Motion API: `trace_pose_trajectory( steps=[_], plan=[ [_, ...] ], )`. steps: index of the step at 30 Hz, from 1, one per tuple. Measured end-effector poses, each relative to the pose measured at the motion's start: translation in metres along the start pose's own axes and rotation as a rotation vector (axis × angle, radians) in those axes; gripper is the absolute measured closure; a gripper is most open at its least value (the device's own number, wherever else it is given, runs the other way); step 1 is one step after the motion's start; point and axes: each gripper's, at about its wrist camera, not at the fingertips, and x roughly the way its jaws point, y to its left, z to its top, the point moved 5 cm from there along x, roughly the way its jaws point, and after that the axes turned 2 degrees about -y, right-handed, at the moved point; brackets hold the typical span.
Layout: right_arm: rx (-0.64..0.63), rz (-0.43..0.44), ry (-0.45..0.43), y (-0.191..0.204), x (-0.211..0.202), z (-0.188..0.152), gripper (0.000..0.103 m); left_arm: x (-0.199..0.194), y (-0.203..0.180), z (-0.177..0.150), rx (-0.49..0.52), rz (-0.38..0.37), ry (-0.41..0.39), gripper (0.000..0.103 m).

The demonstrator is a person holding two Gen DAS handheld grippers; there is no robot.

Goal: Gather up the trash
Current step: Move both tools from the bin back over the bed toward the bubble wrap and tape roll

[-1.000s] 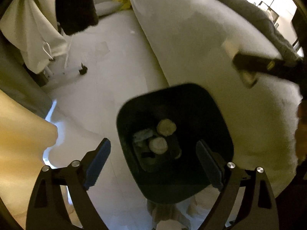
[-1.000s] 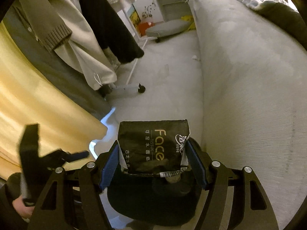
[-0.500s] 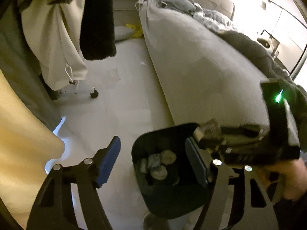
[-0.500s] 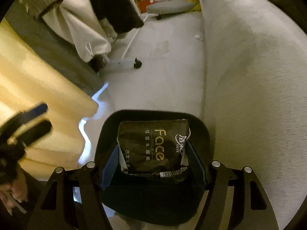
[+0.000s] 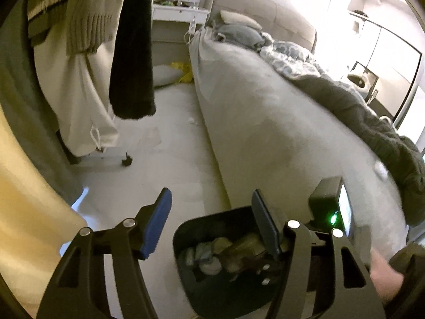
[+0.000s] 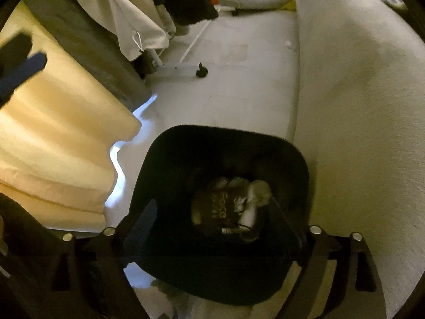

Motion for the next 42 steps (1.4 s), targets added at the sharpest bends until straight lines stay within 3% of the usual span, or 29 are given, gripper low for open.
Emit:
trace_pose_trajectory(
  steps=[11,14,19,26,36,42],
  plan=[
    [0.014,0.039,-0.098,-0.027,-0.046,-0.007,0.015,0.003,-0.059,0.024,0.070,-0.056,-0.066,0.037],
    [-0.032,0.085,-0.187,-0.022,-0.069,-0.005,0.014,0.006,-0.076,0.027,0.100,-0.070,-0.076,0.036],
    [-0.041,0.079,-0.302,-0.040,-0.115,-0.005,0.014,0.003,-0.099,0.036,0.129,-0.091,-0.112,0.034],
    [0.064,0.000,-0.401,-0.101,-0.160,-0.023,0.014,0.012,-0.138,0.042,0.135,-0.148,-0.113,0.031],
    [0.255,-0.195,-0.511,-0.196,-0.226,-0.057,0.014,0.019,-0.219,0.035,0.261,-0.241,-0.120,0.020],
    [0.319,-0.254,-0.545,-0.224,-0.249,-0.076,0.014,0.027,-0.247,0.028,0.287,-0.283,-0.111,0.013]
  ],
)
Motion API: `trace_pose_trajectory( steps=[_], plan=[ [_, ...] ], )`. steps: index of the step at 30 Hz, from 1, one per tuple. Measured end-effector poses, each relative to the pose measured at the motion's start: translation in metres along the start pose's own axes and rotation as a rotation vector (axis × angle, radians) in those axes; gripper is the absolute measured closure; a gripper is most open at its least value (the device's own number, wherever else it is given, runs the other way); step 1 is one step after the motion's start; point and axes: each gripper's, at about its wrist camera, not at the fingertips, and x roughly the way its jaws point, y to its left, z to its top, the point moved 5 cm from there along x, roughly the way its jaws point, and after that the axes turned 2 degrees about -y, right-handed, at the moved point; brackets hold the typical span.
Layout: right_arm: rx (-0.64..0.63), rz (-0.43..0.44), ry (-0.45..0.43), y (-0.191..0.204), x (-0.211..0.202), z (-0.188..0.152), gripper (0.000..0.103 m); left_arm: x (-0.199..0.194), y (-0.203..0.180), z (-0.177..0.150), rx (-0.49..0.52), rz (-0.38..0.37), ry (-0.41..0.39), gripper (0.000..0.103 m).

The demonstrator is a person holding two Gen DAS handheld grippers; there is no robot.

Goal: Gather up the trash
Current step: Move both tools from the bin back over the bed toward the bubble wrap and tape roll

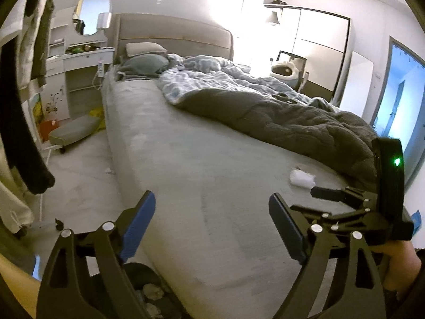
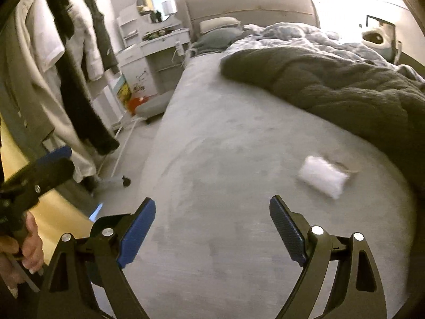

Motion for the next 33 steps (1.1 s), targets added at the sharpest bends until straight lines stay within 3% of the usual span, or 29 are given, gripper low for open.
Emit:
trace_pose_trajectory(
  steps=[5,19,33],
  plan=[
    [-0.018,-0.050,-0.034,-0.010,-0.015,0.004,0.014,0.014,-0.018,-0.002,0.000,-0.029,0.018,0.011],
    [0.034,-0.074,-0.063,-0.057,-0.040,0.013,0.013,0.048,-0.068,-0.007,0.074,-0.073,0.058,0.009],
    [0.086,-0.088,-0.053,-0.101,-0.034,0.026,0.013,0.089,-0.102,-0.003,0.119,-0.139,0.102,0.009]
  ],
)
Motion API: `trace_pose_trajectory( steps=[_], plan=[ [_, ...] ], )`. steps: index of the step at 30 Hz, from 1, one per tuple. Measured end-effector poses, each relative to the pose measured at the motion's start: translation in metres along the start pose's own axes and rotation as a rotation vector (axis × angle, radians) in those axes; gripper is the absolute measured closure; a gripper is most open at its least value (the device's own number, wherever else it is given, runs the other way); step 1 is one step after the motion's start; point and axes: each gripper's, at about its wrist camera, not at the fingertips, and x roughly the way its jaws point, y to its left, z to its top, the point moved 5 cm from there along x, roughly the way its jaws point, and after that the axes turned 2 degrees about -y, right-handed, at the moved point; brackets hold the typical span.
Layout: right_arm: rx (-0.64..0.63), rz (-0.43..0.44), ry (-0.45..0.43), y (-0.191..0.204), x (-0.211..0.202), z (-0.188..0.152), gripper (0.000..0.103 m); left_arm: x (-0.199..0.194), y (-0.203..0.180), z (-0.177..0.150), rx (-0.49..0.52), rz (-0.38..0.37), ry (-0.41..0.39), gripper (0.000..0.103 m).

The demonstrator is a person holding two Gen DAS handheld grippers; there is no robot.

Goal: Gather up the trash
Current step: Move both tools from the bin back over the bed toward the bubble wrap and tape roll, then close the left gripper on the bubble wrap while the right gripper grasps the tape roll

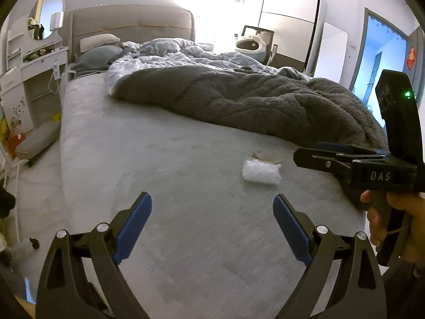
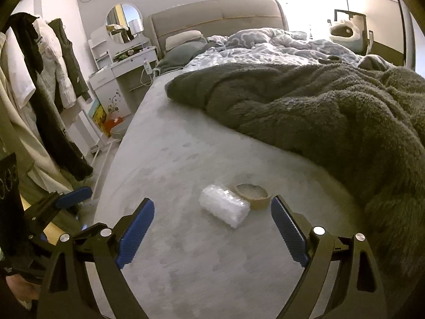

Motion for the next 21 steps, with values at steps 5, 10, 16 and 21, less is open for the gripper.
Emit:
trace_pose_trajectory(
  steps=[5,10,16,21],
  plan=[
    [0.004,-0.006,0.018,-0.013,0.005,0.001,0.012,0.017,-0.010,0.004,0.011,-0.027,0.018,0.009],
    [0.000,-0.011,0.043,-0.029,0.014,0.004,0.012,0.032,-0.018,0.005,0.022,-0.046,0.026,0.009],
    [0.004,-0.025,0.072,-0.050,0.028,0.007,0.012,0.049,-0.028,0.008,0.000,-0.083,0.041,0.009],
    [0.025,0.024,0.111,-0.054,0.041,0.006,0.012,0.065,-0.041,0.006,0.050,-0.087,0.066,0.009]
  ],
)
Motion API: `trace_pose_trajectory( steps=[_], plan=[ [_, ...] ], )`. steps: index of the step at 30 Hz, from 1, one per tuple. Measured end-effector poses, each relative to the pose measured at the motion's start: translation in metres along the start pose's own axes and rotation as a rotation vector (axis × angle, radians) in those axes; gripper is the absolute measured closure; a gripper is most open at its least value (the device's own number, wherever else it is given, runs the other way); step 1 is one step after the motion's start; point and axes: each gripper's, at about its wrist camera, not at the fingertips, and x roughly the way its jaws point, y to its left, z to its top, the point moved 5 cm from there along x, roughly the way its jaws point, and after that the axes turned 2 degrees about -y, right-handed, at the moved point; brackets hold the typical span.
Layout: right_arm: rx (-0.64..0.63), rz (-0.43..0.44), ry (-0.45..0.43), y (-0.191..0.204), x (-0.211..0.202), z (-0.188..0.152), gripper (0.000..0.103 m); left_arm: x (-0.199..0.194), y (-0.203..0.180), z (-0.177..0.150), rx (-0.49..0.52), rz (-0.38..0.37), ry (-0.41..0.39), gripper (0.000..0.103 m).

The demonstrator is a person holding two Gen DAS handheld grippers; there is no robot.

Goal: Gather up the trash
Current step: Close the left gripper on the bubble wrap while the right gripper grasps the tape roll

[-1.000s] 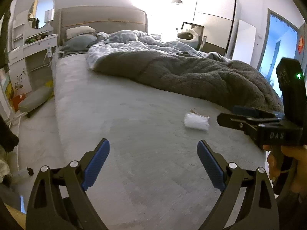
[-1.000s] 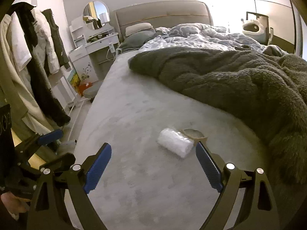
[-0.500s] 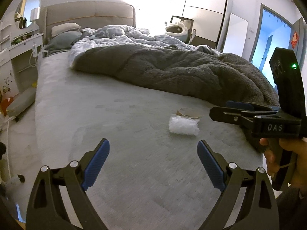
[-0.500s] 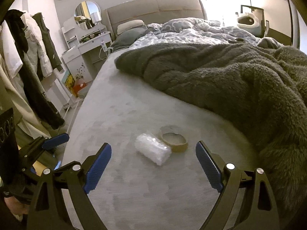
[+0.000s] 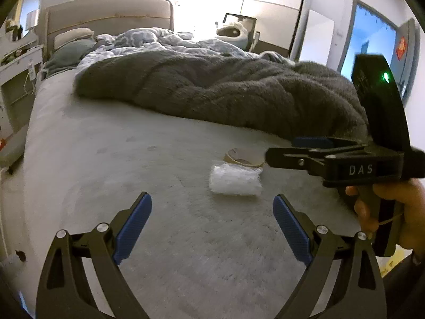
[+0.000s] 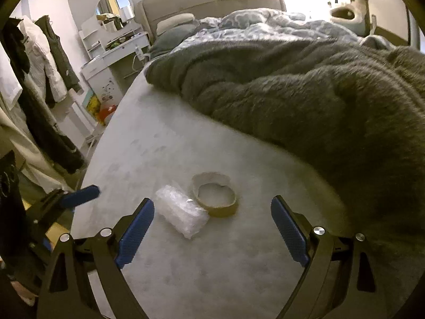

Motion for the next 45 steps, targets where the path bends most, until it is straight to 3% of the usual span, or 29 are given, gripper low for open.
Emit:
trace_pose_trajectory(
  steps=[16,18,25,32,39,43,45],
  plan=[
    [0.055,0.021,0.044,-0.029,0.026,0.011,0.013,0.054,-0.021,-0.001,0.001,0.003,0.093,0.009],
    [0.053,0.028,0.044,-0.028,0.026,0.012,0.016,0.059,-0.020,0.001,-0.015,-0.001,0.097,0.010],
    [0.051,0.048,0.037,-0.024,0.021,0.017,0.017,0.070,-0.023,0.002,-0.020,-0.018,0.112,0.021],
    [0.037,0.035,0.047,-0.025,0.021,0.015,0.017,0.073,-0.021,0.003,-0.047,-0.043,0.111,0.039],
    [0.024,0.032,0.061,-0.024,0.026,0.012,0.017,0.065,-0.022,0.002,-0.051,-0.083,0.104,0.043],
    [0.025,0.020,0.064,-0.028,0.028,0.012,0.018,0.055,-0.017,0.004,-0.044,-0.068,0.093,0.043],
    [0.025,0.019,0.068,-0.029,0.029,0.011,0.023,0.051,-0.011,0.004,-0.047,-0.052,0.094,0.043]
  ],
)
